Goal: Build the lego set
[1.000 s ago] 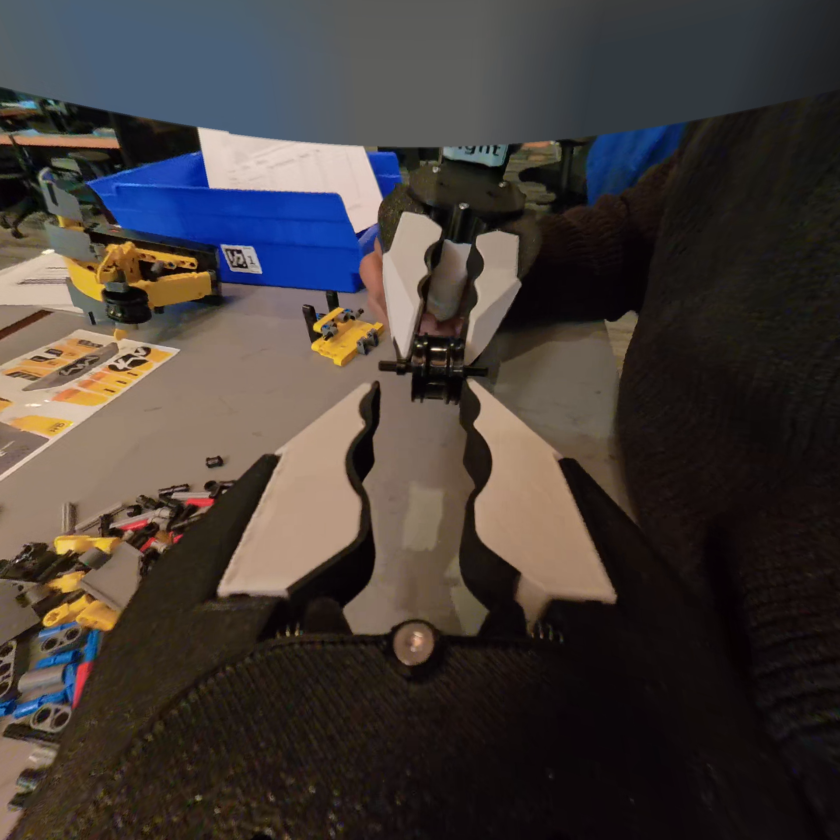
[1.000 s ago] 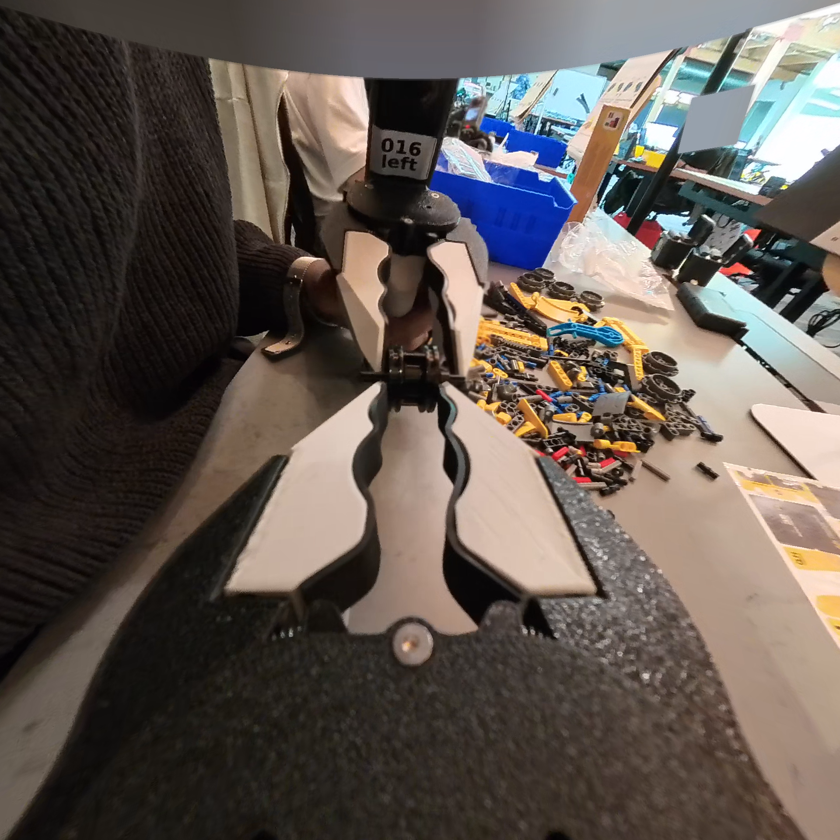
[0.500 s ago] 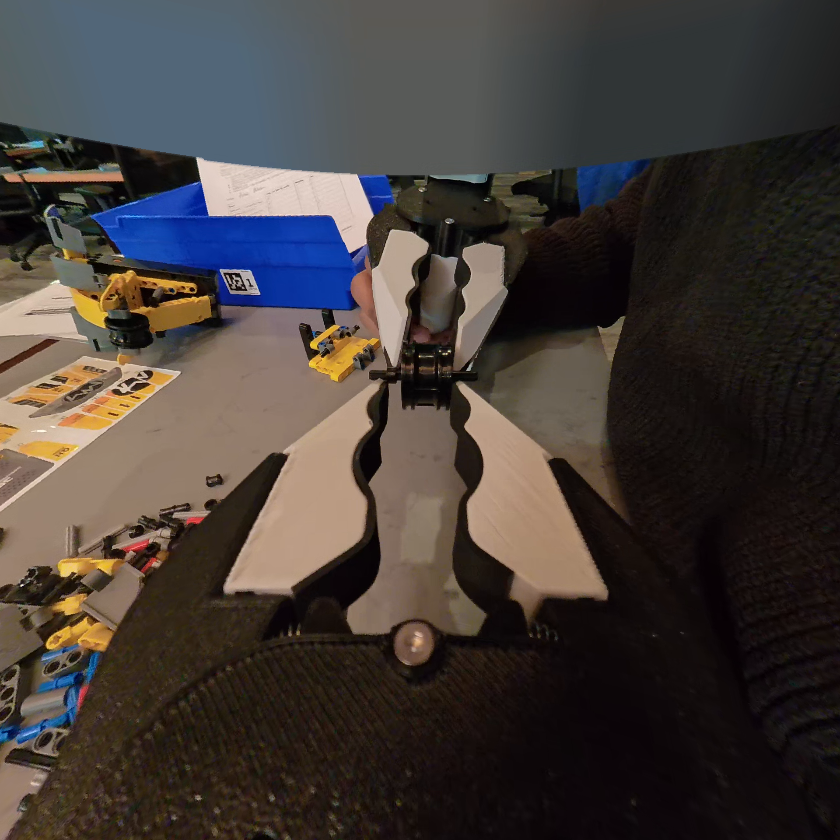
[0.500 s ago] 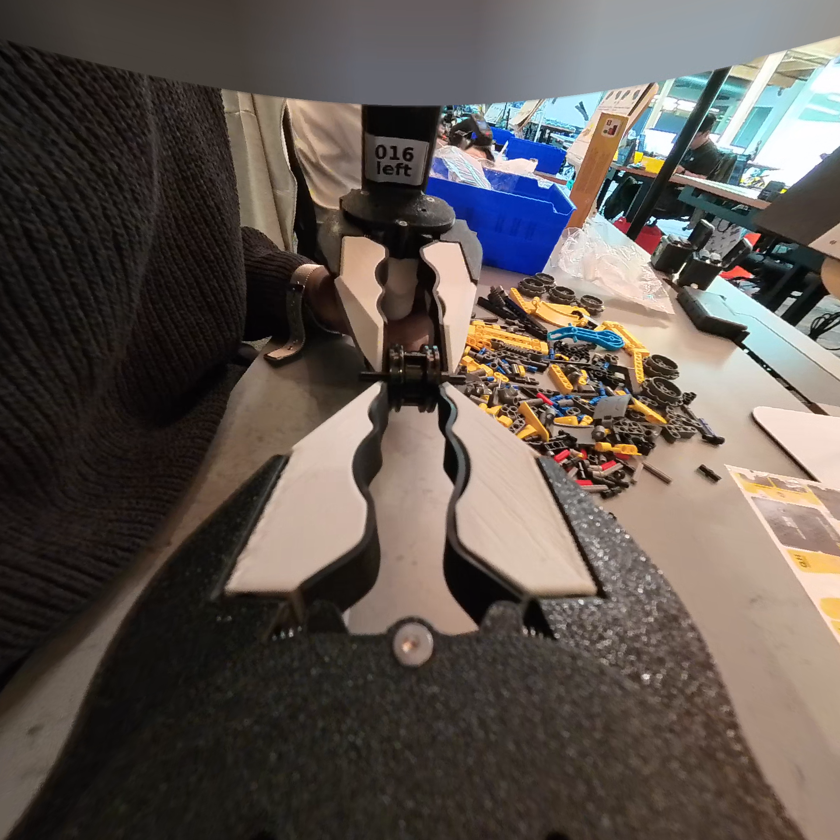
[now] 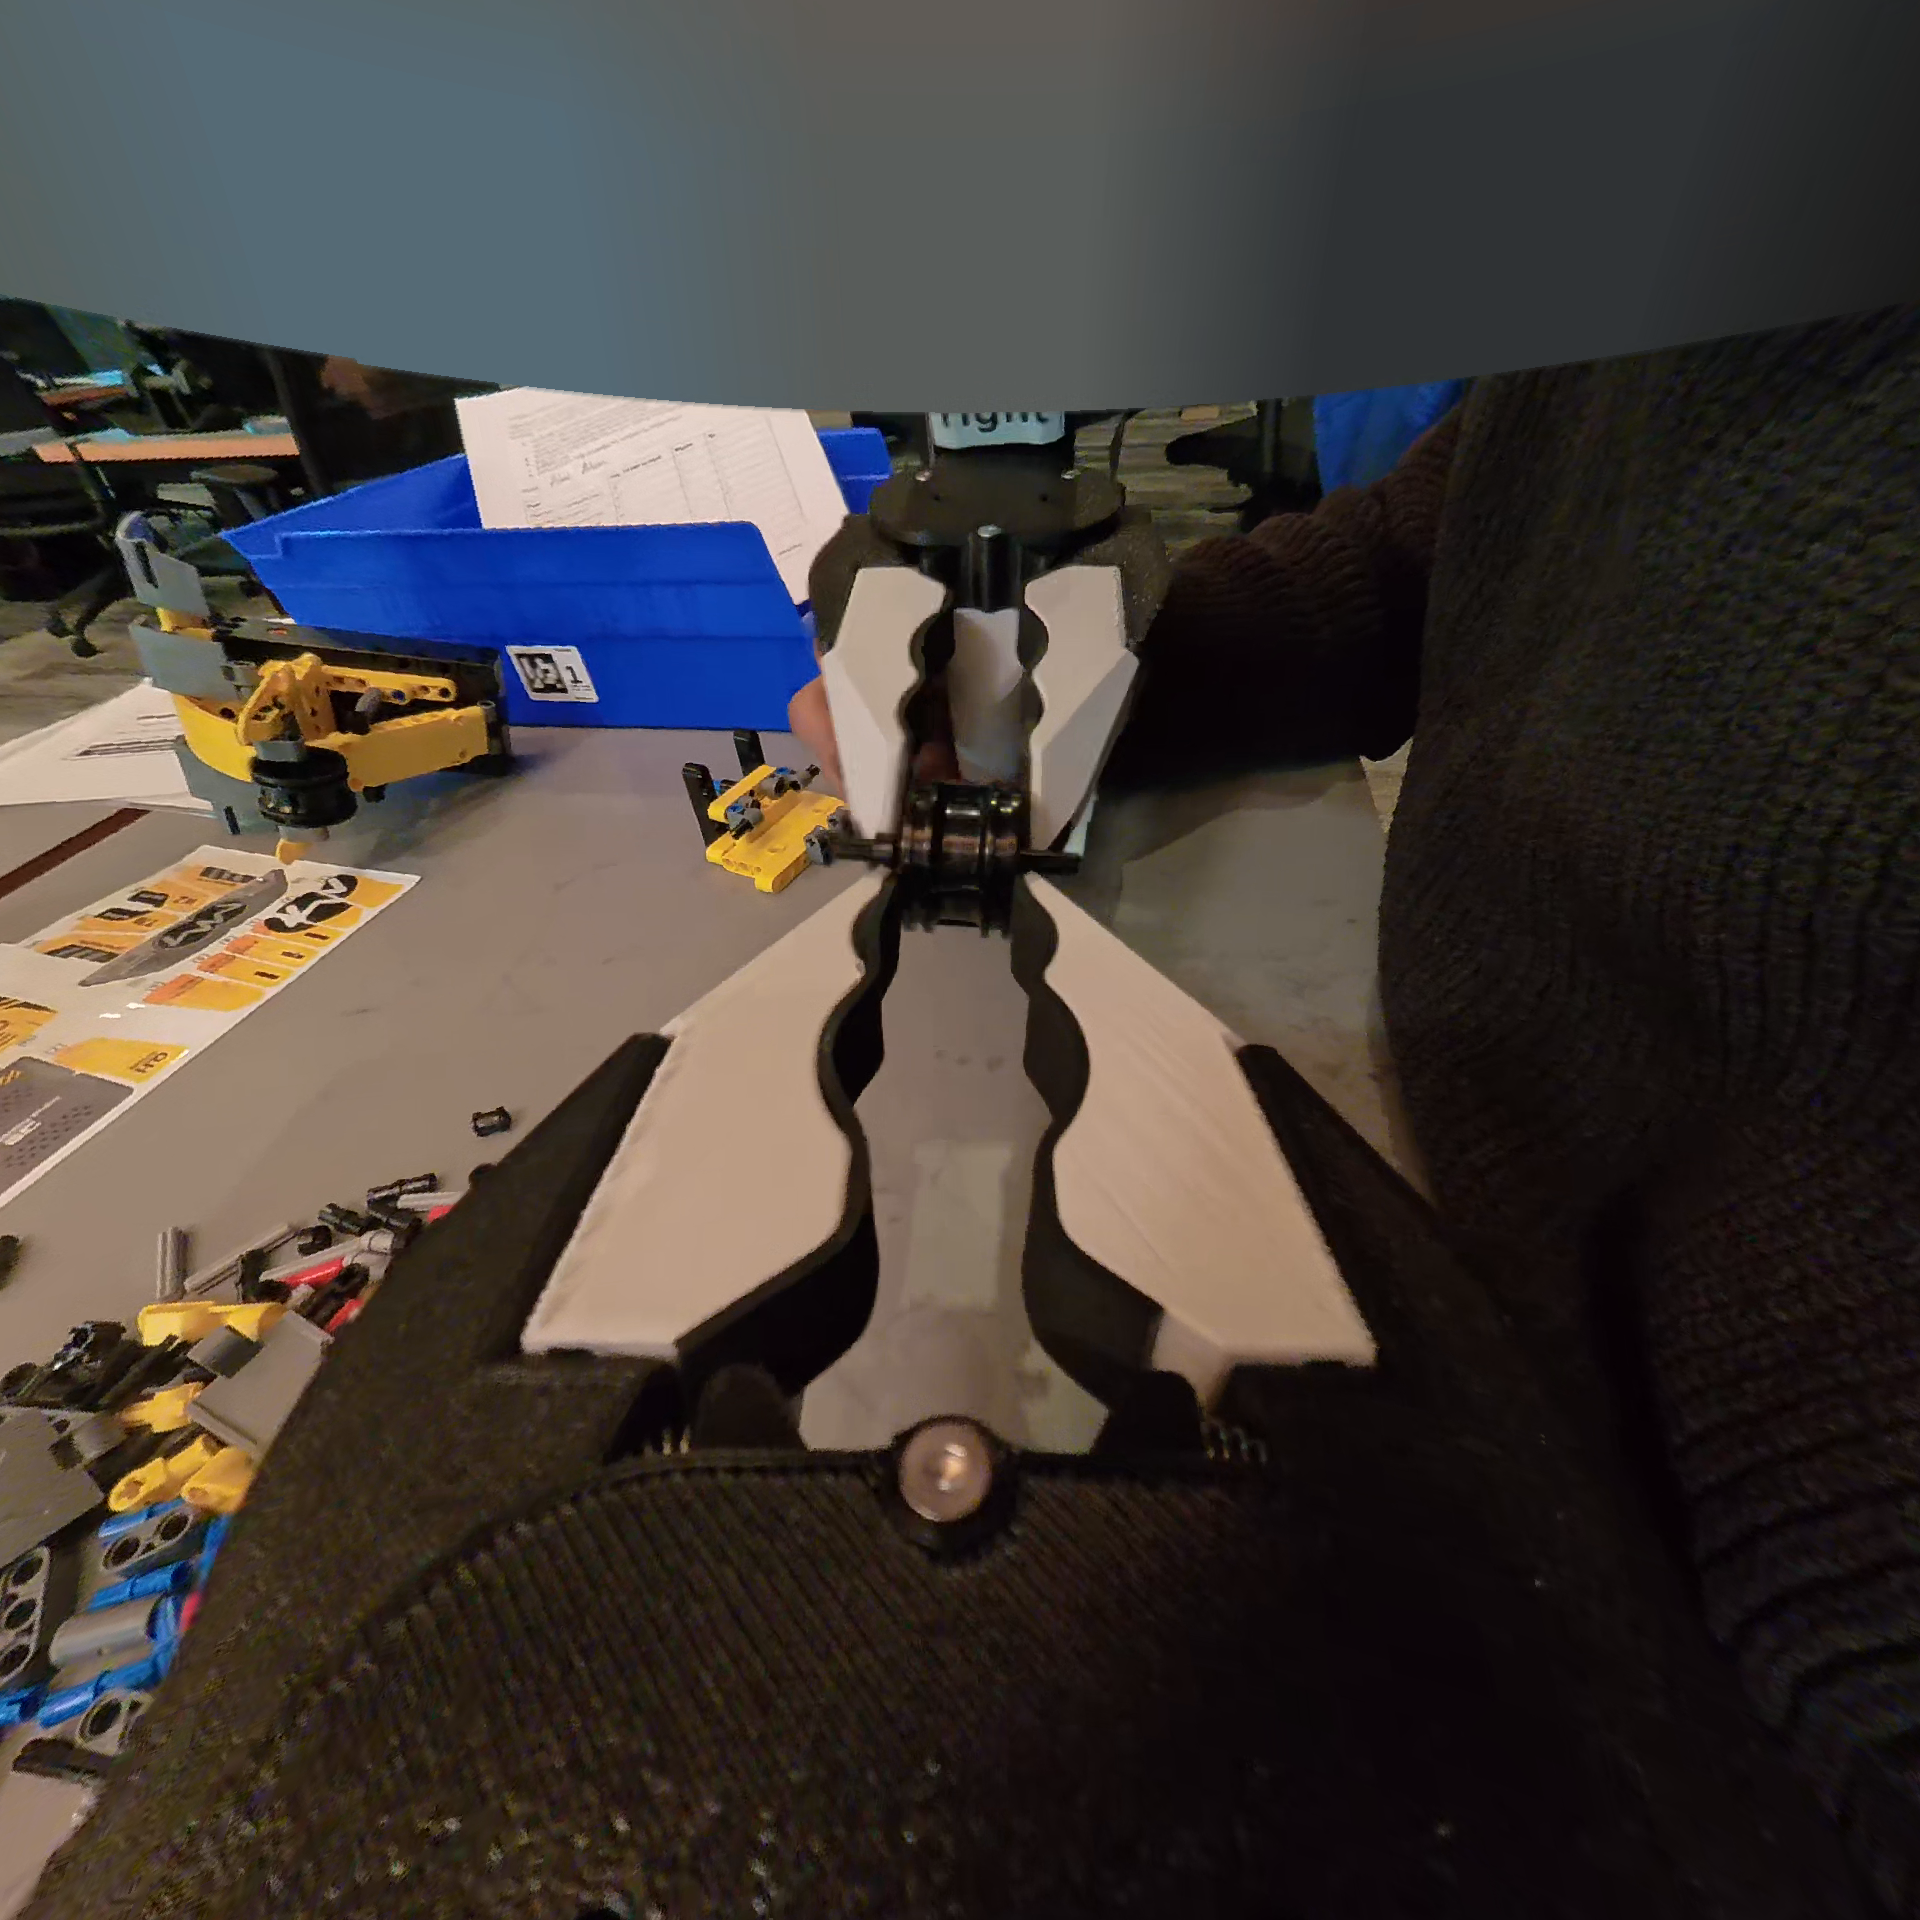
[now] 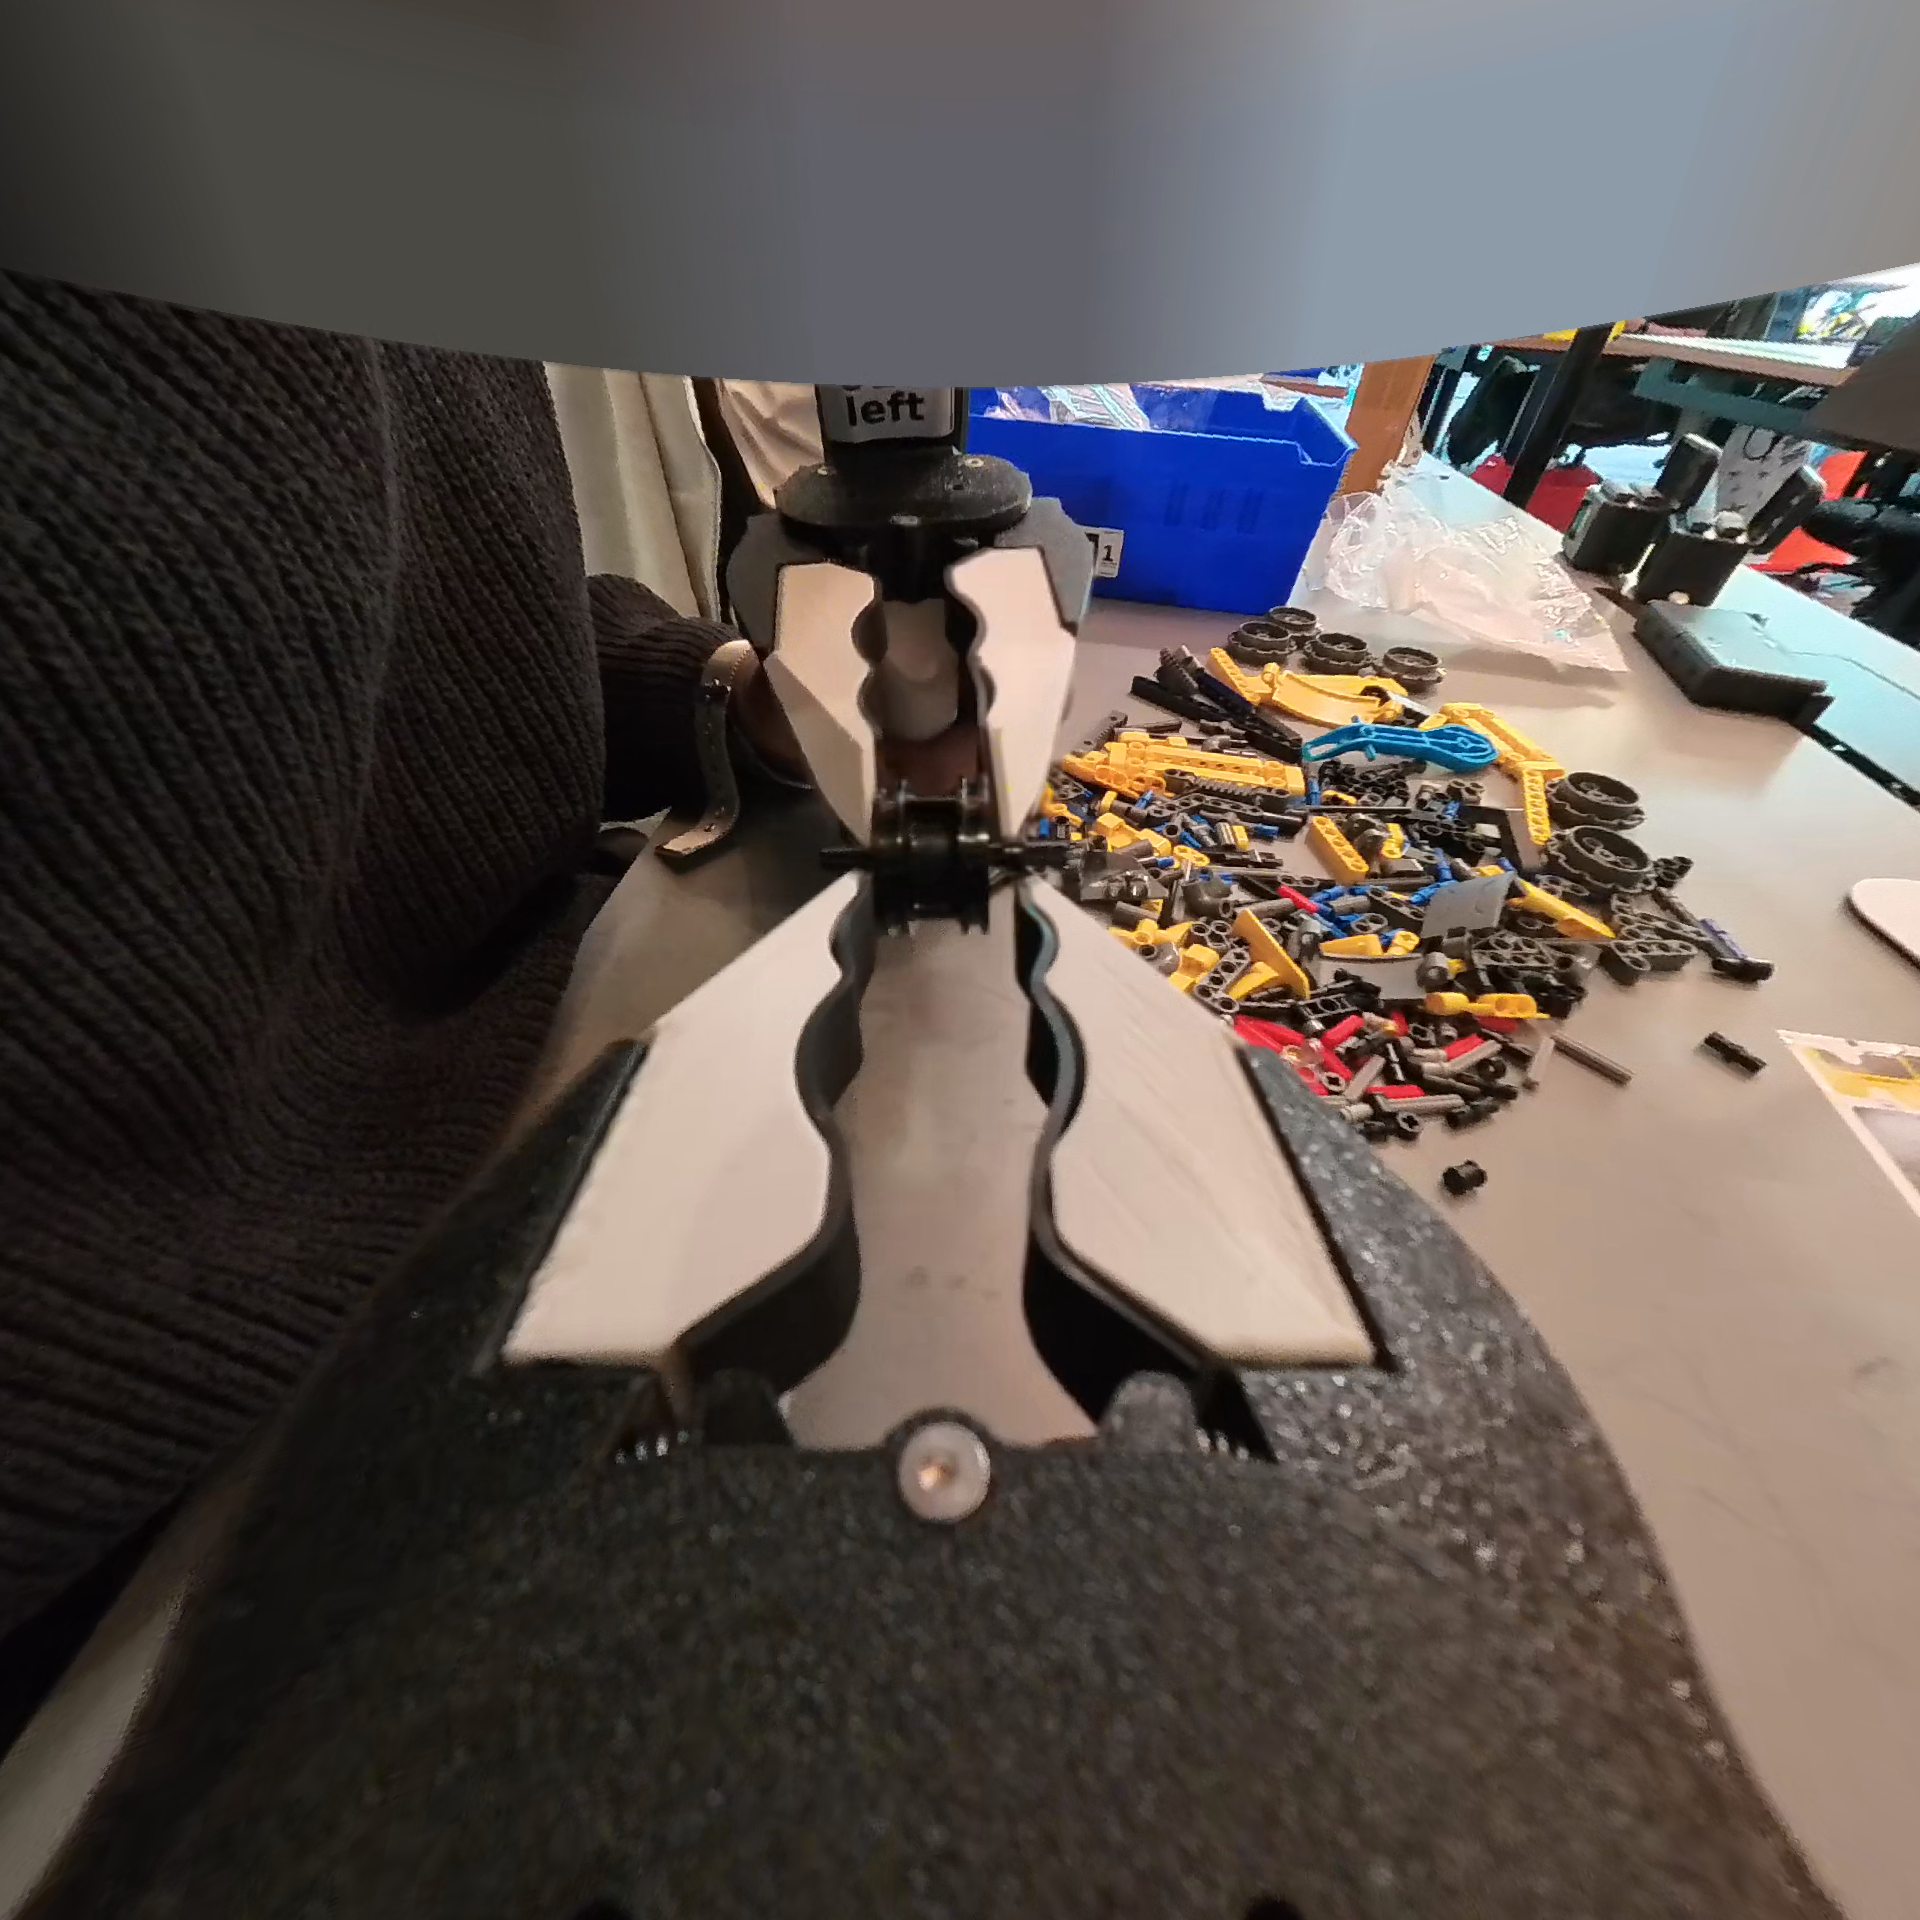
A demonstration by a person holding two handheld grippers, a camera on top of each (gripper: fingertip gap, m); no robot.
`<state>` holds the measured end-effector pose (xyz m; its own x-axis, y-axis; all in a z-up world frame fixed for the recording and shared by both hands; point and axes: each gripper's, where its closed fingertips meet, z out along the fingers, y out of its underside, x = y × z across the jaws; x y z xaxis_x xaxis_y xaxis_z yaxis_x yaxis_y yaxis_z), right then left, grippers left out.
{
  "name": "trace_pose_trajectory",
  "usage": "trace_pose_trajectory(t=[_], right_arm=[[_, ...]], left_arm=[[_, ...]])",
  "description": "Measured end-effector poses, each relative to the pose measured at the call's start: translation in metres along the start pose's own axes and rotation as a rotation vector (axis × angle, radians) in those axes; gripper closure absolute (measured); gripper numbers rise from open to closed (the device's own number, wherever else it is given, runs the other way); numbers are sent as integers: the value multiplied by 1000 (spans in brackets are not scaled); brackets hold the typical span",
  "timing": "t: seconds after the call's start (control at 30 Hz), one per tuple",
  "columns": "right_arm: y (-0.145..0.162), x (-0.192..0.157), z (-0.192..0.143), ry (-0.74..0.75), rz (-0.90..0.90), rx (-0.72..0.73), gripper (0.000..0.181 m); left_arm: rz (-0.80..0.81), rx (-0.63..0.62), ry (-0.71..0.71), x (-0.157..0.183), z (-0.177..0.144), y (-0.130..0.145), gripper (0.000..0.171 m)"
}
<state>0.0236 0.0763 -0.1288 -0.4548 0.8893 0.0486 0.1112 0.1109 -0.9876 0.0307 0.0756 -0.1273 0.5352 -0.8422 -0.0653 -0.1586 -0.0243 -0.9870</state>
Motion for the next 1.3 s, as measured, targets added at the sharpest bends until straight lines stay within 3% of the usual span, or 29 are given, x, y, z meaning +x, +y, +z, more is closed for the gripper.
trace_pose_trajectory(t=[0.57, 1.13, 1.3], right_arm=[[-4, 9, -2, 104, -127, 17, 151], [0, 0, 1, 30, -77, 5, 155], [-2, 2, 0, 41, -69, 9, 156]], left_arm=[[-49, -16, -3, -5, 0, 4, 154], [-78, -37, 70, 5, 4, 8, 155], [-85, -31, -4, -7, 3, 8, 140]])
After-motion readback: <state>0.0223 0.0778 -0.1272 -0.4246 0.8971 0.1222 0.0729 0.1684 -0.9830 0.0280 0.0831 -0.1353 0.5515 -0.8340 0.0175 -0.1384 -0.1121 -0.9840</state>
